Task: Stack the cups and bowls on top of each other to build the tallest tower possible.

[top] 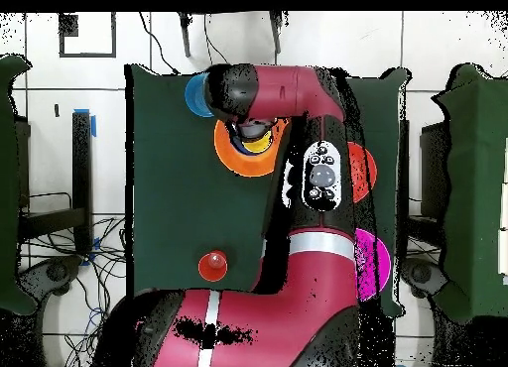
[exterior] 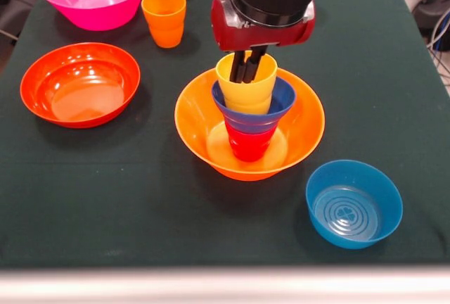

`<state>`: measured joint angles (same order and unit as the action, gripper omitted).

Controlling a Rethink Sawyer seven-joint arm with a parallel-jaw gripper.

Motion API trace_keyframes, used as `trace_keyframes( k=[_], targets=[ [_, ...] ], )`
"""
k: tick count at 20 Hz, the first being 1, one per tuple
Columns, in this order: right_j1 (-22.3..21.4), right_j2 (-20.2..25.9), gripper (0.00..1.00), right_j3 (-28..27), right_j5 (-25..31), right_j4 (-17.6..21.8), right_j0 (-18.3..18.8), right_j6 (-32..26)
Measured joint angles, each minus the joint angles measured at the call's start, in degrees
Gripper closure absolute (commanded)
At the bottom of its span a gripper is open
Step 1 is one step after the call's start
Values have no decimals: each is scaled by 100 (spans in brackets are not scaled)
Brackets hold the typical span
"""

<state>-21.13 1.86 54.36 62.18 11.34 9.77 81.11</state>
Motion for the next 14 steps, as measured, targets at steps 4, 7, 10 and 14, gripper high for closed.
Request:
trace_keyframes(
  k=[4, 7, 10, 14],
  targets=[
    [0, 0, 100, 1, 0, 0, 41, 0],
    [-7, 0, 100, 18, 0, -13, 58, 0],
    [-21, 0, 100, 44, 0, -46, 59, 0],
    [-54, 0, 100, 92, 1, -121, 59, 0]
  ],
)
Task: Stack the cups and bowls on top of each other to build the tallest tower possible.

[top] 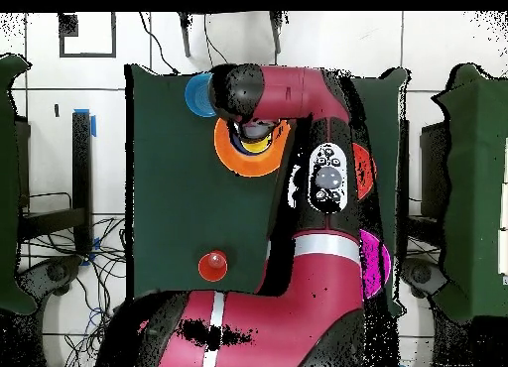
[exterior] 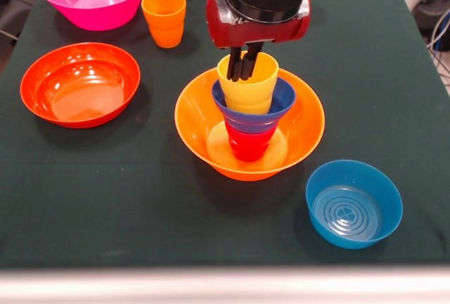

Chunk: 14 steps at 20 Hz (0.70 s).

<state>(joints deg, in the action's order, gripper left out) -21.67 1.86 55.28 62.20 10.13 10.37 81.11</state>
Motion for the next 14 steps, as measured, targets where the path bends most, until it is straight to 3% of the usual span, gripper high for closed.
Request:
trace_keyframes(
  k=[14],
  targets=[
    [-22, 0, 100, 17, 370, -498, 0, 0]
  ],
)
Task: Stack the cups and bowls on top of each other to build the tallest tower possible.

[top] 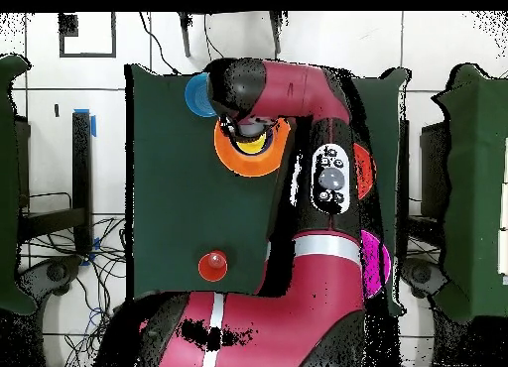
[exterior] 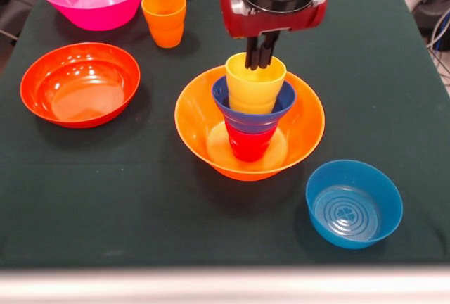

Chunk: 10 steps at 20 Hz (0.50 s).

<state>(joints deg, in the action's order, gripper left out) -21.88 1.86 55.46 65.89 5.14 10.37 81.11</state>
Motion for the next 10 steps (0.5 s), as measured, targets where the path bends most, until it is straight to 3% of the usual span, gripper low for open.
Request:
trace_keyframes(
  k=[10],
  targets=[
    [0, 0, 100, -1, 265, -127, -1, 0]
  ],
)
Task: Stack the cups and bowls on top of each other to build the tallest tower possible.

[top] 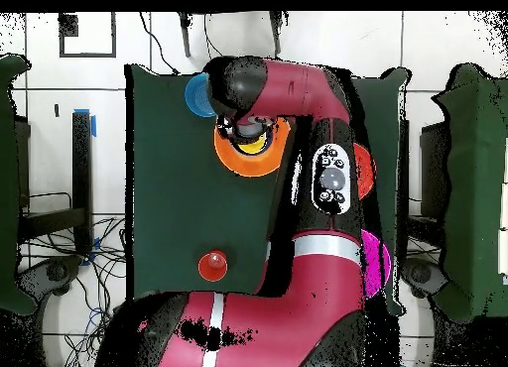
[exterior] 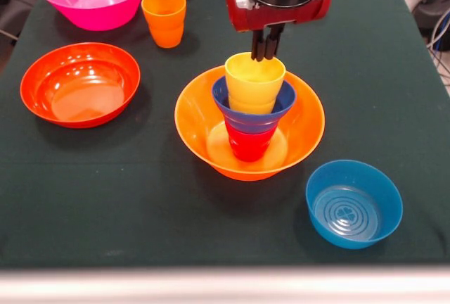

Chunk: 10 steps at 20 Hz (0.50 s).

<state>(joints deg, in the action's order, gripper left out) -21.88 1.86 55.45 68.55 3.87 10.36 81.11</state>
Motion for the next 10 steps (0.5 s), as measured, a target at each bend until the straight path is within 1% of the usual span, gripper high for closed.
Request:
trace_keyframes(
  k=[10],
  targets=[
    [-53, -1, 100, 1, 269, -37, -2, 0]
  ],
)
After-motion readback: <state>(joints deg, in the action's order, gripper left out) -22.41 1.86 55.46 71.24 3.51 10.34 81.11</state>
